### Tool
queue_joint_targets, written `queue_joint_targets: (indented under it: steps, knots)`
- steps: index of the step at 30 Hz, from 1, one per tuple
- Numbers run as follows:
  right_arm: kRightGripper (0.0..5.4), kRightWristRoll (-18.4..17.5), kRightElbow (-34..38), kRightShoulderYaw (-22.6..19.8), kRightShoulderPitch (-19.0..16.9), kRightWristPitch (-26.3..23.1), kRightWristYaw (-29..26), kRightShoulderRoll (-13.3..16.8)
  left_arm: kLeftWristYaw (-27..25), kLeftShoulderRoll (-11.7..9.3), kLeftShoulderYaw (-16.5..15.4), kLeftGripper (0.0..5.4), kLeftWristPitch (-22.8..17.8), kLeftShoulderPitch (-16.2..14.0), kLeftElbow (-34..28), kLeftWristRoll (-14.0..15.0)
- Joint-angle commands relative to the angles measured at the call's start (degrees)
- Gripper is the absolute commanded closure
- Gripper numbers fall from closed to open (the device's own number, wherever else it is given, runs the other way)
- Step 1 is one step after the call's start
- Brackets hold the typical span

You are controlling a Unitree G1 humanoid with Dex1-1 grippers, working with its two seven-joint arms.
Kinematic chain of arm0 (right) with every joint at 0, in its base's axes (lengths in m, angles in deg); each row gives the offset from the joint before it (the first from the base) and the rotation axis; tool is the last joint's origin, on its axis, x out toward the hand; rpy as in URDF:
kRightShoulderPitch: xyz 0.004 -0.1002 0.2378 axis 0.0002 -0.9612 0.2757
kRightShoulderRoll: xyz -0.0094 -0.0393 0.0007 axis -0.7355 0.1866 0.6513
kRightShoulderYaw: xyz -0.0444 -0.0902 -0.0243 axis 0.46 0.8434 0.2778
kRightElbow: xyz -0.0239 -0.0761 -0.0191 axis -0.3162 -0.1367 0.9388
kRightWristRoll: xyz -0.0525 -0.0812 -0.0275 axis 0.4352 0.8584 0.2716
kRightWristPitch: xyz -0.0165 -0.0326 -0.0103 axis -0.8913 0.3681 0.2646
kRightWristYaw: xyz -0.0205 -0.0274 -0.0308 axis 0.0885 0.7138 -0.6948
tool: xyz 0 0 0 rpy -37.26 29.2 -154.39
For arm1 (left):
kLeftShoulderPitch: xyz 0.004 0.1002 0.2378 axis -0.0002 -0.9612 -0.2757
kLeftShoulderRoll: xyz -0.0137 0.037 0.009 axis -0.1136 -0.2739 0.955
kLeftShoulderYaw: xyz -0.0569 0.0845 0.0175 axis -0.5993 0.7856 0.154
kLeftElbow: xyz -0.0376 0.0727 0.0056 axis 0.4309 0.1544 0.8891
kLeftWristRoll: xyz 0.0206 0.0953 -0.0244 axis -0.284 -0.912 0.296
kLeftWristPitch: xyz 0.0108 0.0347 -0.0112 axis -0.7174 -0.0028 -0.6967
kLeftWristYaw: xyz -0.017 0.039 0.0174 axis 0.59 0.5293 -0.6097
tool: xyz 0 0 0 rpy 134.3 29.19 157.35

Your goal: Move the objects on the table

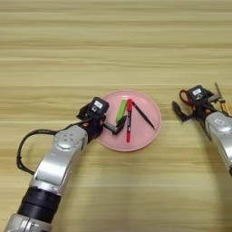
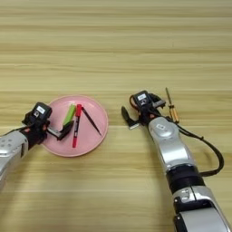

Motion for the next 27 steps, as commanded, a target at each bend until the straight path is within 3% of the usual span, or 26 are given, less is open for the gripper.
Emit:
queue_joint_targets:
  steps: [1, 27]
  knots:
    - [0.04, 0.05, 0.68, 0.07, -0.46, -1.27, -0.26, -0.29, 0.47, -0.83, -0.07, 0.0, -0.18, 0.23, 0.43, -1.5]
    - [0.04, -0.63, 1.57, -0.38, -0.24, -2.4, -0.69, -1.17, -1.5, -1.31, 2.14, 0.0, 2.46, 3.13, 3.49, -5.26]
